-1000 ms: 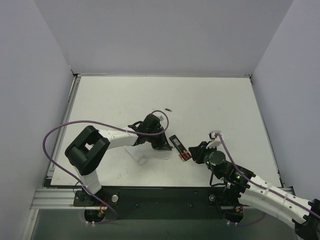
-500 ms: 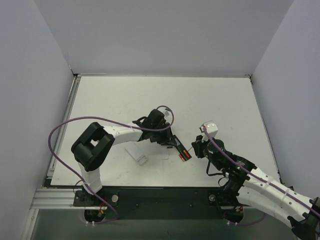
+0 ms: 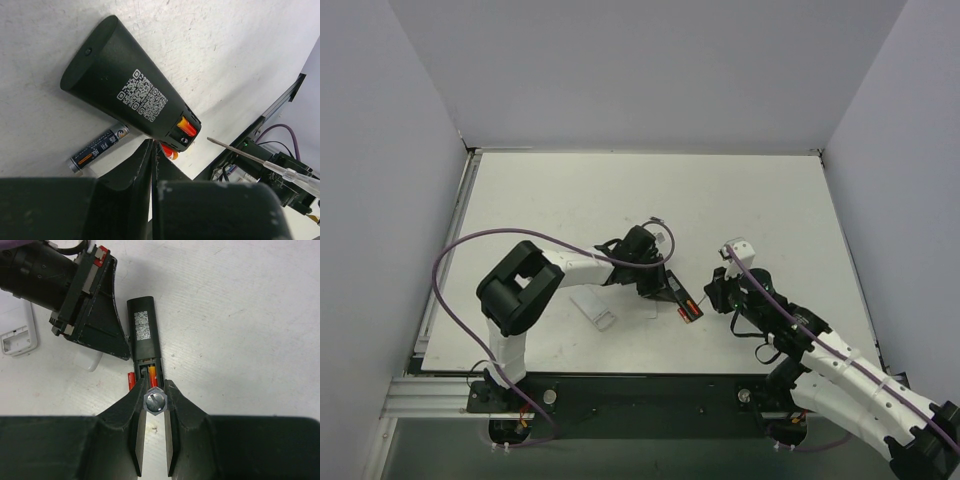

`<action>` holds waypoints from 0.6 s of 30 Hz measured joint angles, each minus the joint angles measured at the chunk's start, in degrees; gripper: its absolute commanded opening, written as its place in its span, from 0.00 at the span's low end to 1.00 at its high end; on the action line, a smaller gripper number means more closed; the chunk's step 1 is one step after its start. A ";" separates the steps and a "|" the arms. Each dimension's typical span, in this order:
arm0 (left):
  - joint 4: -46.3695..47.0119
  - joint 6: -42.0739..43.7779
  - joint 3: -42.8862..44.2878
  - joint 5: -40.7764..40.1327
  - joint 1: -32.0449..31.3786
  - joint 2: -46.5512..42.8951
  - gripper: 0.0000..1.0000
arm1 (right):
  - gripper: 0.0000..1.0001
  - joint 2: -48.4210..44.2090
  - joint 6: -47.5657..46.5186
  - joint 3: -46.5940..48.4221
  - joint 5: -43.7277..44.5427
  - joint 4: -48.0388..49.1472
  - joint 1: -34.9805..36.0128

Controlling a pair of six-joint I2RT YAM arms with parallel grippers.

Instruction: Unload the batteries from the remote control

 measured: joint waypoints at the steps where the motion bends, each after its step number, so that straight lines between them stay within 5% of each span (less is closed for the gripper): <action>1: 0.04 -0.07 0.00 0.04 -0.20 0.17 0.09 | 0.00 0.02 -0.15 -0.09 -0.81 0.37 -0.17; 11: 0.00 -0.20 0.00 0.04 -0.59 1.33 0.05 | 0.00 3.08 -1.31 -0.83 -5.29 3.28 -1.49; 18: 0.17 0.13 0.31 0.22 -0.59 2.03 0.13 | 0.00 3.26 -1.03 -1.11 -6.14 4.83 -1.66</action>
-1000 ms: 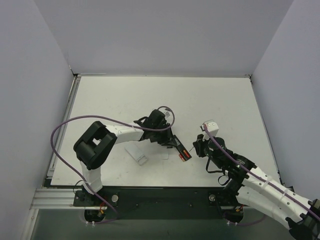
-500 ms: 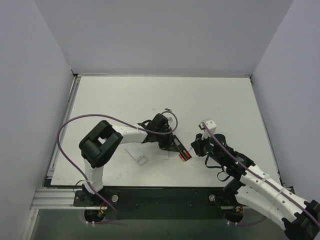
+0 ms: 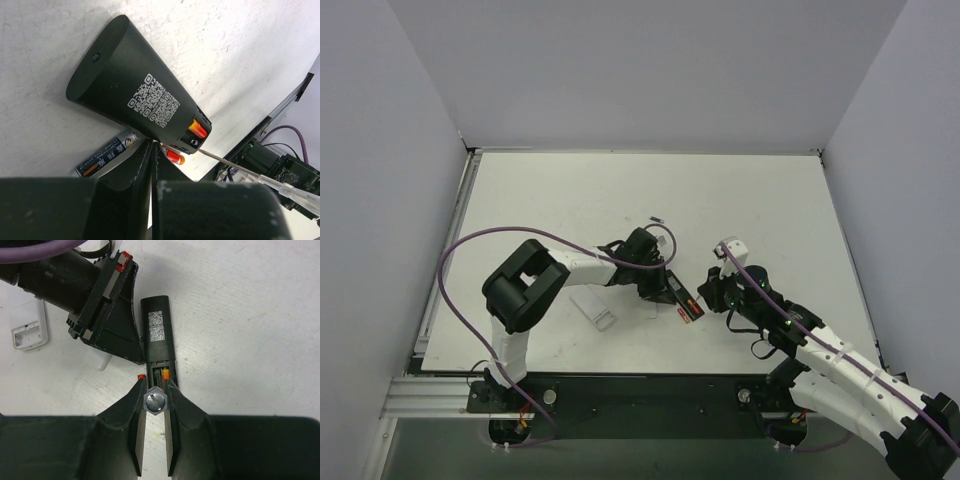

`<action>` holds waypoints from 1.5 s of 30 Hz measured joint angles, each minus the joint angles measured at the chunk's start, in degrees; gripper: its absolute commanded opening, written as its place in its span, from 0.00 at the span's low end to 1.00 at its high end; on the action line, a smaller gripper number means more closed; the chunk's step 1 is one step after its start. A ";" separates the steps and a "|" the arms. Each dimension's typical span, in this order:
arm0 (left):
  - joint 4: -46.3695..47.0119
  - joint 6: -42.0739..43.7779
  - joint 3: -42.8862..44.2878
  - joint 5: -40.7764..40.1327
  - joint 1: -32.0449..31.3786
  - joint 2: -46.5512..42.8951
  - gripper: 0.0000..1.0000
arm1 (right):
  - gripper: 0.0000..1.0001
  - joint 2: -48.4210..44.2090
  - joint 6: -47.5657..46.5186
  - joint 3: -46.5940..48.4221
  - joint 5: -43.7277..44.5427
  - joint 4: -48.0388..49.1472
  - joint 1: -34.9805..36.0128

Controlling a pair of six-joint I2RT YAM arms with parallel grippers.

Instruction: Unload the batteries from the remote control

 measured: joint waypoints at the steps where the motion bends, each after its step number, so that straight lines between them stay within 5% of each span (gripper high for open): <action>1: 0.02 0.04 0.13 0.02 0.00 0.13 0.13 | 0.00 0.00 0.13 0.00 -0.13 0.07 0.00; 20: 1.09 2.89 4.24 0.39 0.00 2.25 0.33 | 0.00 -1.64 1.88 -2.27 0.15 0.48 -0.37; 45: -3.56 5.27 11.34 -2.25 0.02 5.77 0.34 | 0.00 -0.46 -3.54 -1.64 -3.39 3.69 -6.78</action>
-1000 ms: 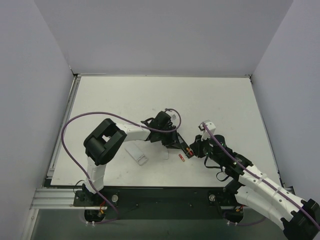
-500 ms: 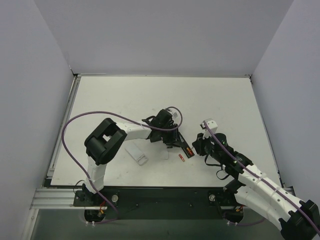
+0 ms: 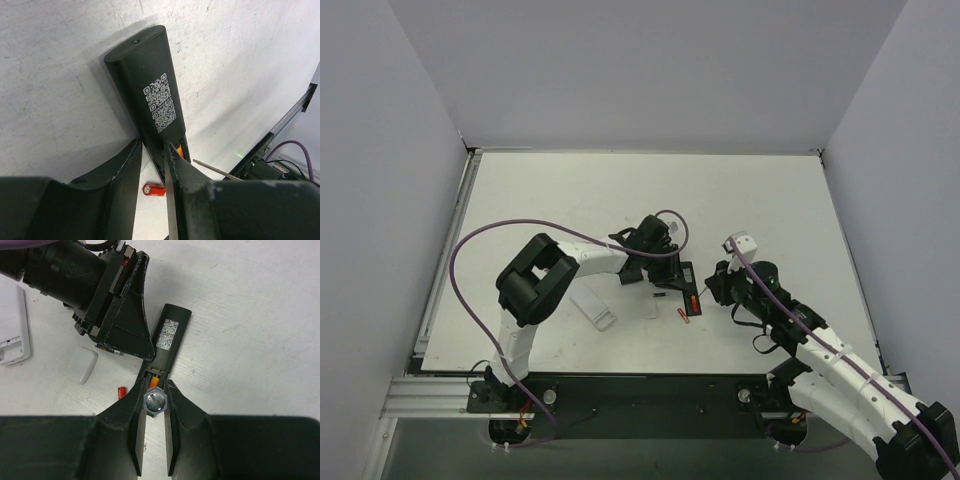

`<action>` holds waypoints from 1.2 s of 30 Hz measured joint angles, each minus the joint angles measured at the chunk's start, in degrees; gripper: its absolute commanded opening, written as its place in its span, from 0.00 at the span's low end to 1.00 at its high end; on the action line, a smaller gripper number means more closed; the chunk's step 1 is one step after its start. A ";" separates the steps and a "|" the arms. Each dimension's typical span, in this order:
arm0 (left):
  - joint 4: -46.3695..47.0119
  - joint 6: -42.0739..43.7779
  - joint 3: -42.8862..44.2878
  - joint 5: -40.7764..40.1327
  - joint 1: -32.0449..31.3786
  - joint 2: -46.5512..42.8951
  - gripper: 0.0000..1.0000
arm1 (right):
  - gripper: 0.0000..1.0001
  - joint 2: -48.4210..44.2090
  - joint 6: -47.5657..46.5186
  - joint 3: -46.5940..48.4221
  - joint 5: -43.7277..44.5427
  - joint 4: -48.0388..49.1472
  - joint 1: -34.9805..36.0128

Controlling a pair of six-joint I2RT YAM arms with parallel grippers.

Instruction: Unload the batteries from the remote control

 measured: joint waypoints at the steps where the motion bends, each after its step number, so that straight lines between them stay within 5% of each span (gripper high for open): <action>1: -0.02 0.04 0.02 -0.02 0.00 0.00 0.35 | 0.00 0.00 0.00 0.00 -0.17 0.20 -0.07; 36: 1.75 -2.82 -1.14 0.55 0.09 0.09 0.34 | 0.00 4.48 -3.04 -2.05 2.03 6.82 2.86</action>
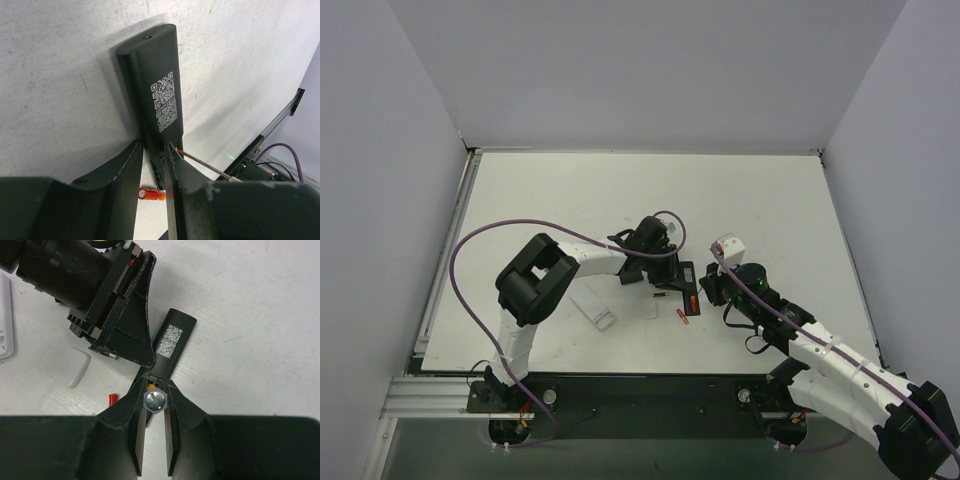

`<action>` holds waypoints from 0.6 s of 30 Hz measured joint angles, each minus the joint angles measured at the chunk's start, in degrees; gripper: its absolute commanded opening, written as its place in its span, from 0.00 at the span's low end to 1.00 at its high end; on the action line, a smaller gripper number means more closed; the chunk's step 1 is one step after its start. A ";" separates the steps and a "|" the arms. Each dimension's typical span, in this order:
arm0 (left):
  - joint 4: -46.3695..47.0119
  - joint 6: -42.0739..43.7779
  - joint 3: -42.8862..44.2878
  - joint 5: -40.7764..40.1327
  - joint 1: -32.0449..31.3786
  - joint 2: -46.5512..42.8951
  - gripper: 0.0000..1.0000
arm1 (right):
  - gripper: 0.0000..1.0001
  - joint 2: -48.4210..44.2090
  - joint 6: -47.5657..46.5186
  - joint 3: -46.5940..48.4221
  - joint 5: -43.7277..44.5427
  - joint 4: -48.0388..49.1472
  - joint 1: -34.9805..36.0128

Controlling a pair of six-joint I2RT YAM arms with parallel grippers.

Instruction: Unload the batteries from the remote control

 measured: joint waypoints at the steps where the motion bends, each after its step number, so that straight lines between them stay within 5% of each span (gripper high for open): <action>1: 0.42 -0.26 -0.26 0.13 0.07 0.00 0.34 | 0.00 0.33 -0.17 0.24 1.31 -0.02 1.14; 18: 5.18 -1.29 -2.62 3.76 0.57 0.00 0.34 | 0.00 6.71 3.52 4.28 13.44 -1.90 9.38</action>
